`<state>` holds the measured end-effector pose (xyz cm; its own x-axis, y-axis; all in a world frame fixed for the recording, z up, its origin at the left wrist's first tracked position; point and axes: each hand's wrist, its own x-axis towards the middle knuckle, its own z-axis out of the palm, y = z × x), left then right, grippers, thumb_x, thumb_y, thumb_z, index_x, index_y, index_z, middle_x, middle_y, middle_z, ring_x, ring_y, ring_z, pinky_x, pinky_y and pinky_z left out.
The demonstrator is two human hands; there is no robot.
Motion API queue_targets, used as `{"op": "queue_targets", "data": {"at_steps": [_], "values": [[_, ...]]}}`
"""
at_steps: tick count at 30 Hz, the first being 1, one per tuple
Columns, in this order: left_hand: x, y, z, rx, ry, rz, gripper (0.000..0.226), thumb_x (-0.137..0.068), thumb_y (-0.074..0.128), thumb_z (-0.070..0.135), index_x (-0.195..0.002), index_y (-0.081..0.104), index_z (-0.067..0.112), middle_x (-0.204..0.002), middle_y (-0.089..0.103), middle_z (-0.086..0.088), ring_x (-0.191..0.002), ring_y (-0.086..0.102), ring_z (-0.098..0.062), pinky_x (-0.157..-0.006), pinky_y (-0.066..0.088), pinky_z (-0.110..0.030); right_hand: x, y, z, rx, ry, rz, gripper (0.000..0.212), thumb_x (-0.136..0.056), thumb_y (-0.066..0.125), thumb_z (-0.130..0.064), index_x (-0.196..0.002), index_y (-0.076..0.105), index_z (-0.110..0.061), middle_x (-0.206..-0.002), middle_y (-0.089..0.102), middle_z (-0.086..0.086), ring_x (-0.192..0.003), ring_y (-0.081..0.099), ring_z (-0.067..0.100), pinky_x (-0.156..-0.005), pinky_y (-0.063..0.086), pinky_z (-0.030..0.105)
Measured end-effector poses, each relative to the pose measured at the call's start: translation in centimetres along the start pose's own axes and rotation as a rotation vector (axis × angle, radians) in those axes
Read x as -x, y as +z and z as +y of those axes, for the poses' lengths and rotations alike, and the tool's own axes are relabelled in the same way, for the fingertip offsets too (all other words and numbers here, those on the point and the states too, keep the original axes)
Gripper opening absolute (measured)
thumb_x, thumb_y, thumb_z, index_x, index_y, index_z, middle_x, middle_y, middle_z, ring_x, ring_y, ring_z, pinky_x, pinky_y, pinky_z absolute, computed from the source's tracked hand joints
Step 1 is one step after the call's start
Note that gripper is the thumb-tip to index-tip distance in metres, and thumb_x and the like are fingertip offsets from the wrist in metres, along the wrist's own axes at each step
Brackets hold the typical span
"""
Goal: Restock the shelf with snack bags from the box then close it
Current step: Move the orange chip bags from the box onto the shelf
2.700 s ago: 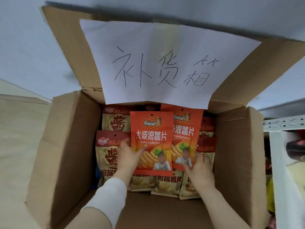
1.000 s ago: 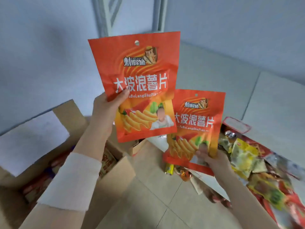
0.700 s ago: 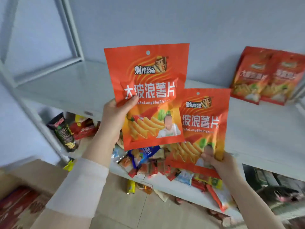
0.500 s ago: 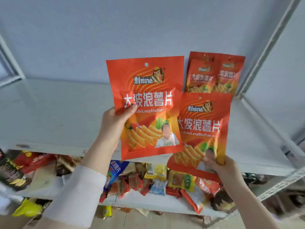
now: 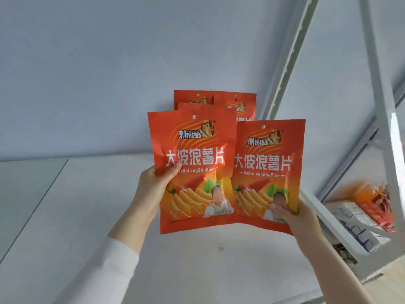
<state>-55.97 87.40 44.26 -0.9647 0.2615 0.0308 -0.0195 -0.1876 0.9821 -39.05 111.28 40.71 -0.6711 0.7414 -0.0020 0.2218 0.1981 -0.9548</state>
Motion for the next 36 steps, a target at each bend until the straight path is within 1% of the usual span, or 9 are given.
{"op": "queue_targets", "data": {"at_steps": [6, 10, 16, 19, 22, 26, 30, 34, 36], "values": [[-7.4, 3.4, -3.7, -0.026, -0.060, 0.069, 0.010, -0.080, 0.070, 0.031, -0.085, 0.068, 0.023, -0.087, 0.073, 0.002, -0.082, 0.069, -0.017, -0.074, 0.052, -0.029, -8.8, 2.0, 0.6, -0.069, 0.010, -0.076, 0.017, -0.077, 0.072, -0.011, -0.089, 0.064, -0.019, -0.087, 0.071, 0.007, -0.085, 0.067, 0.029, -0.079, 0.054, 0.043], [-11.5, 5.2, -5.4, -0.015, -0.033, 0.140, 0.009, -0.079, 0.072, 0.028, -0.086, 0.069, 0.022, -0.085, 0.073, 0.005, -0.082, 0.069, -0.015, -0.074, 0.050, -0.028, -14.4, 3.5, 1.1, -0.119, 0.009, -0.177, 0.019, -0.078, 0.071, -0.010, -0.095, 0.064, -0.016, -0.097, 0.071, 0.011, -0.091, 0.067, 0.029, -0.083, 0.054, 0.043], [-16.7, 7.1, -6.9, -0.041, 0.027, 0.229, 0.007, -0.080, 0.073, 0.023, -0.085, 0.069, 0.024, -0.087, 0.072, 0.009, -0.086, 0.068, -0.011, -0.080, 0.051, -0.028, -20.3, 5.6, 2.4, -0.143, -0.008, -0.226, 0.021, -0.079, 0.070, -0.015, -0.100, 0.065, -0.016, -0.097, 0.072, 0.007, -0.092, 0.067, 0.026, -0.084, 0.053, 0.042], [-18.5, 7.7, -7.6, -0.081, 0.039, 0.295, 0.006, -0.080, 0.073, 0.026, -0.081, 0.067, 0.027, -0.084, 0.070, 0.013, -0.084, 0.067, -0.008, -0.079, 0.051, -0.028, -22.3, 6.5, 2.8, -0.150, -0.024, -0.219, 0.021, -0.080, 0.069, -0.013, -0.100, 0.064, -0.014, -0.092, 0.071, 0.003, -0.087, 0.067, 0.021, -0.076, 0.053, 0.032], [-19.4, 7.9, -8.6, -0.219, 0.071, 0.363, 0.007, -0.080, 0.072, 0.033, -0.079, 0.066, 0.030, -0.086, 0.069, 0.011, -0.089, 0.067, -0.014, -0.083, 0.052, -0.032, -23.4, 7.3, 2.9, -0.108, -0.051, -0.226, 0.015, -0.080, 0.070, -0.013, -0.091, 0.063, -0.020, -0.083, 0.069, -0.004, -0.077, 0.064, 0.013, -0.060, 0.048, 0.019], [-20.0, 8.0, -9.4, -0.395, 0.128, 0.437, 0.026, -0.080, 0.071, 0.040, -0.091, 0.068, 0.017, -0.091, 0.071, 0.000, -0.088, 0.066, -0.018, -0.079, 0.052, -0.033, -24.2, 7.8, 2.9, -0.022, -0.070, -0.216, 0.015, -0.078, 0.072, -0.014, -0.084, 0.061, -0.022, -0.078, 0.065, -0.002, -0.072, 0.060, 0.015, -0.059, 0.044, 0.024], [-20.3, 8.6, -9.4, -0.547, 0.224, 0.492, 0.035, -0.081, 0.069, 0.040, -0.098, 0.066, 0.010, -0.098, 0.066, -0.005, -0.086, 0.059, -0.015, -0.074, 0.042, -0.026, -24.5, 8.1, 3.3, 0.030, -0.069, -0.133, 0.036, -0.072, 0.078, -0.020, -0.100, 0.056, -0.021, -0.092, 0.065, 0.001, -0.085, 0.062, 0.022, -0.071, 0.051, 0.035], [-20.0, 8.9, -9.5, -0.558, 0.271, 0.549, 0.039, -0.080, 0.070, 0.040, -0.106, 0.061, 0.012, -0.106, 0.063, -0.004, -0.093, 0.057, -0.013, -0.081, 0.048, -0.029, -24.0, 8.3, 3.2, 0.061, -0.087, -0.046, 0.062, -0.070, 0.080, -0.023, -0.121, 0.044, -0.021, -0.110, 0.055, -0.002, -0.100, 0.054, 0.018, -0.075, 0.047, 0.033], [-19.7, 9.2, -9.4, -0.507, 0.253, 0.539, 0.046, -0.079, 0.072, 0.037, -0.115, 0.055, 0.013, -0.111, 0.059, -0.001, -0.099, 0.056, -0.013, -0.084, 0.048, -0.027, -23.6, 8.3, 3.1, 0.085, -0.125, 0.012, 0.077, -0.070, 0.080, -0.023, -0.134, 0.037, -0.017, -0.124, 0.049, 0.001, -0.114, 0.047, 0.018, -0.089, 0.044, 0.036]]}}
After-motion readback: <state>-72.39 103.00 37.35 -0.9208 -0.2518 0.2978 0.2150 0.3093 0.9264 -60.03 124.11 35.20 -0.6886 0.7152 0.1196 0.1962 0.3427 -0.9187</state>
